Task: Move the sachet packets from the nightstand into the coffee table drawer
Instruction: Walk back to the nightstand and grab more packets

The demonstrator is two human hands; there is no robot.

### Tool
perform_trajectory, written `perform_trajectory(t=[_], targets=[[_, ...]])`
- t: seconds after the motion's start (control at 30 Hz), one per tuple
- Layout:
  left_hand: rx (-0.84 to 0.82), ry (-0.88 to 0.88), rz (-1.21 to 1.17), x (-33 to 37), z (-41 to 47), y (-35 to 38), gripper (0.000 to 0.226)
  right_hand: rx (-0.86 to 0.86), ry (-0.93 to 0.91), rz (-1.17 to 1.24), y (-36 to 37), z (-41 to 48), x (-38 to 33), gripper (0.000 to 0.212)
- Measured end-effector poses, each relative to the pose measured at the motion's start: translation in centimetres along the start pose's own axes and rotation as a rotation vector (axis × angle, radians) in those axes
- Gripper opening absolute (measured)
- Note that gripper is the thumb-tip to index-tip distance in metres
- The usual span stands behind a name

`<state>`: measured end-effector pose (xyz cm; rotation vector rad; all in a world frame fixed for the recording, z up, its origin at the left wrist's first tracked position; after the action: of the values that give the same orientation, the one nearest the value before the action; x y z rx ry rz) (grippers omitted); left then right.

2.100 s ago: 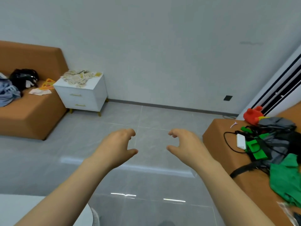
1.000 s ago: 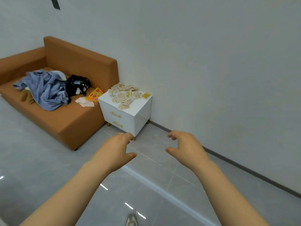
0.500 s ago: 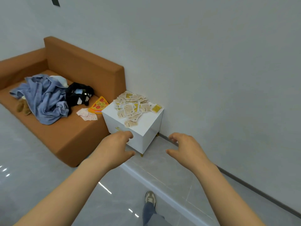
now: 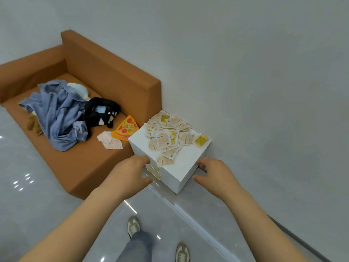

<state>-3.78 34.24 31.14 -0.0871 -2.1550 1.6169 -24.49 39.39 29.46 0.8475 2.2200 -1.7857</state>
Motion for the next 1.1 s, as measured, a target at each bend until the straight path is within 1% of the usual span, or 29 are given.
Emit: perform_trajectory(t=[0.33,0.5,0.67,0.8,1.1], targets=[[-0.089,0.06,-0.037,-10.0,13.4,-2.0,0.049,-0.026,0.192,0.008,4.9,11.1,-4.7,0.045],[-0.167,0.115,0.016,-12.5,19.2,-2.0,0.05,-0.048,0.28,0.009,6.8,14.5,-5.7,0.044],[-0.23,0.138,0.028,-13.0,24.3,-0.6,0.05,-0.065,0.368,0.022,7.3,18.0,-4.0,0.045],[-0.261,0.099,0.021,-13.3,28.4,0.7,0.048,-0.087,0.401,0.045,7.8,21.6,-2.0,0.046],[-0.344,0.092,0.142,-14.3,37.8,5.9,0.058,-0.127,0.501,0.118,10.8,28.7,2.4,0.047]])
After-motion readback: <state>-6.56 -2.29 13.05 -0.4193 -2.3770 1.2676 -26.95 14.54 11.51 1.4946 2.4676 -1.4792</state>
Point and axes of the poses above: each hand's wrist, its own z-axis towards the middle knuckle, its own y-axis out of the palm, x = y × z, the point moved 10 cm from there along z, towards the middle knuckle, and after that the axes turned 6 degrees about x, right-handed, at the moved point
